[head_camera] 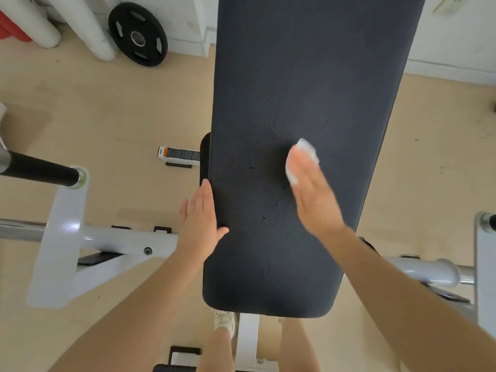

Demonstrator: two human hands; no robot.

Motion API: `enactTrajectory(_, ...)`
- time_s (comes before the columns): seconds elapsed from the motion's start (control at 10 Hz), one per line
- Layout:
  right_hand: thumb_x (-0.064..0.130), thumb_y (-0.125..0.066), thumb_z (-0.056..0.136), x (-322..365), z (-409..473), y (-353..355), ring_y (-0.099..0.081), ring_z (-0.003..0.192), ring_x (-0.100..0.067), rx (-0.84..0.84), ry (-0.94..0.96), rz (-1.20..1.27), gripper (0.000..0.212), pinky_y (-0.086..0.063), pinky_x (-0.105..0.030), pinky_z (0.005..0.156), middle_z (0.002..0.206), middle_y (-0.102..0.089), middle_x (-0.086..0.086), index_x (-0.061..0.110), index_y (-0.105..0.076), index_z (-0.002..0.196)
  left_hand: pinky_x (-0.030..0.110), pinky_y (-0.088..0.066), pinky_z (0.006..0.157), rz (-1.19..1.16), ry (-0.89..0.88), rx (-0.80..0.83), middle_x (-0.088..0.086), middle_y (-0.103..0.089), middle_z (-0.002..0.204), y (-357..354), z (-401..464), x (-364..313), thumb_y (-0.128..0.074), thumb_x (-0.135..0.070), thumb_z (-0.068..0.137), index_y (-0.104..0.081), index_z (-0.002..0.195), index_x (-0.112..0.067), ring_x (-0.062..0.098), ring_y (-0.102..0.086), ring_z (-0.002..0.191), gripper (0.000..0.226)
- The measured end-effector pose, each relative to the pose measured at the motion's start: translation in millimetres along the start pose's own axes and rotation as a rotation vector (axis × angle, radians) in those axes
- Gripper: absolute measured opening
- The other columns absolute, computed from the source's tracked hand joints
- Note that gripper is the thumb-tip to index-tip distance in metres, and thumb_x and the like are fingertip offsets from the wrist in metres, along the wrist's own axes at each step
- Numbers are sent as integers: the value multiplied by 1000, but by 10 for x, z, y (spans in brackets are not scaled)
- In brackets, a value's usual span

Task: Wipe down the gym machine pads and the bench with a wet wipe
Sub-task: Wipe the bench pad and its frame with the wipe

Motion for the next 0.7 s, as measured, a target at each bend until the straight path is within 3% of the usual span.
enactTrajectory(0.1,24,-17,98,-351,397,-48,-21,135,-16,8,-114,-5,46,-12,-22,116,143,-27,-8,3,-12,139,36,-10,115,-52,-50,-18,6,-4,157,7,11,42,-64,-39,82,11,146,-7,24,-12,144,103)
enactTrajectory(0.2,24,-45,89,23,472,-120,-22,139,-27,124,-102,162,68,-13,-37,116,146,-34,-14,-9,-14,138,35,-15,114,-96,-92,-36,6,-8,157,-8,32,82,-67,-38,80,6,147,-8,25,-19,142,103)
enactTrajectory(0.3,32,-46,87,577,112,14,-12,143,-26,213,33,286,87,-8,-42,116,154,-10,-8,-9,8,141,34,-18,113,-136,-114,-49,6,-10,156,-40,47,111,-68,-37,79,6,147,-8,24,-21,141,104)
enactTrajectory(0.4,29,-65,79,866,-289,167,-15,140,-24,305,250,307,87,-13,-40,114,152,-16,-9,-2,-12,140,36,-21,113,-199,-129,-51,6,-11,156,-51,41,123,-69,-33,79,7,147,-10,23,-21,142,105)
enactTrajectory(0.5,20,-43,87,809,-189,274,-17,140,-33,257,282,233,77,-15,-40,115,145,-16,-28,-22,2,134,35,-35,106,-258,-145,-25,7,-21,152,-31,39,143,-68,-33,80,9,147,-13,23,-36,134,104)
enactTrajectory(0.6,10,-6,81,388,373,359,-21,135,-37,65,132,62,61,-18,-39,117,134,-8,-26,-31,10,125,30,-43,96,-291,-168,-2,6,-35,142,14,54,200,-64,-33,83,10,147,-16,20,-51,116,99)
enactTrajectory(0.7,9,-6,84,78,983,315,-18,133,-37,115,96,9,58,-20,-34,115,136,-16,-23,-29,6,128,25,-44,92,-342,-201,20,3,-35,144,35,57,242,-62,-30,86,7,147,-20,16,-53,112,93)
Point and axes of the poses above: each hand's wrist, its own z-axis towards the middle knuckle, its own y-axis out of the back of the hand, x = y × z, the point moved 5 cm from there along z, towards the middle knuckle
